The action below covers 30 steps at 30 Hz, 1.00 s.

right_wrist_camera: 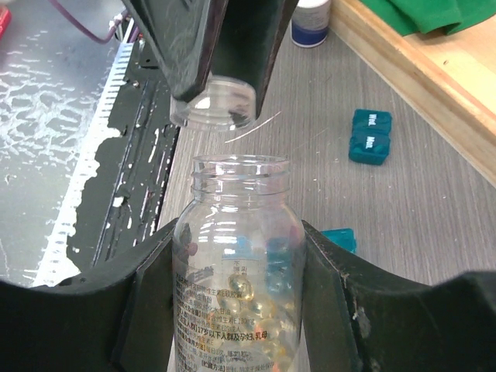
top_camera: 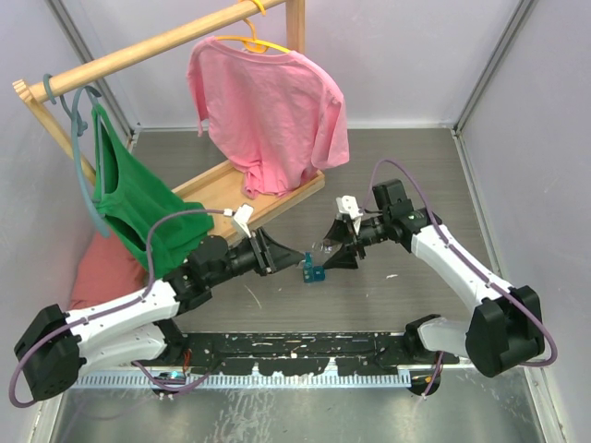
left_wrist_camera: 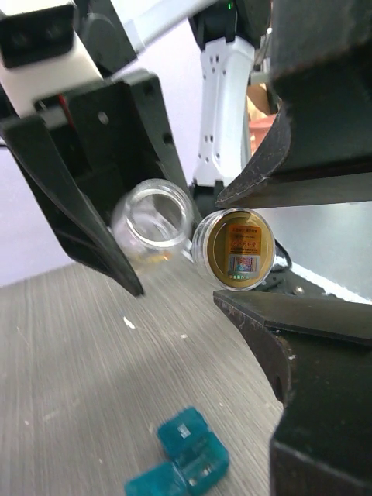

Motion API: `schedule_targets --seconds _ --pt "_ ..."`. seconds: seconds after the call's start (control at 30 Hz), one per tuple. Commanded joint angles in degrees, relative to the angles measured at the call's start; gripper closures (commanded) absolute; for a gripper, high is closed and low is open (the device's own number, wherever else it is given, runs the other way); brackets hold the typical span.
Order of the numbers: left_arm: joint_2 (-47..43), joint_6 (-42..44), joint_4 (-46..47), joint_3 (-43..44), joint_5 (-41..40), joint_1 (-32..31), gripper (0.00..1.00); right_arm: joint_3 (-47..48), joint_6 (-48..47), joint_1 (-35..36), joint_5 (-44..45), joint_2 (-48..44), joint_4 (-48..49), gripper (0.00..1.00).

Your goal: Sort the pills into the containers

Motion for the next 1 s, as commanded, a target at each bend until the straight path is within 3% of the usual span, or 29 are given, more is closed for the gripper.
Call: schedule_targets --seconds 0.0,0.6,0.97 --pt "0.71 -3.32 9.82 3.17 2.07 0.77 0.79 2.73 -2.84 1.03 1.61 -1.81 -3.43 0.99" --pt "7.69 -7.82 17.68 3.73 5.72 0.71 0.79 2.39 2.18 6.35 7.61 -4.09 0.22 0.99" --pt "7.33 -6.69 10.93 4.39 6.90 0.76 0.79 3.46 0.23 8.02 13.09 -4.56 -1.61 0.99"
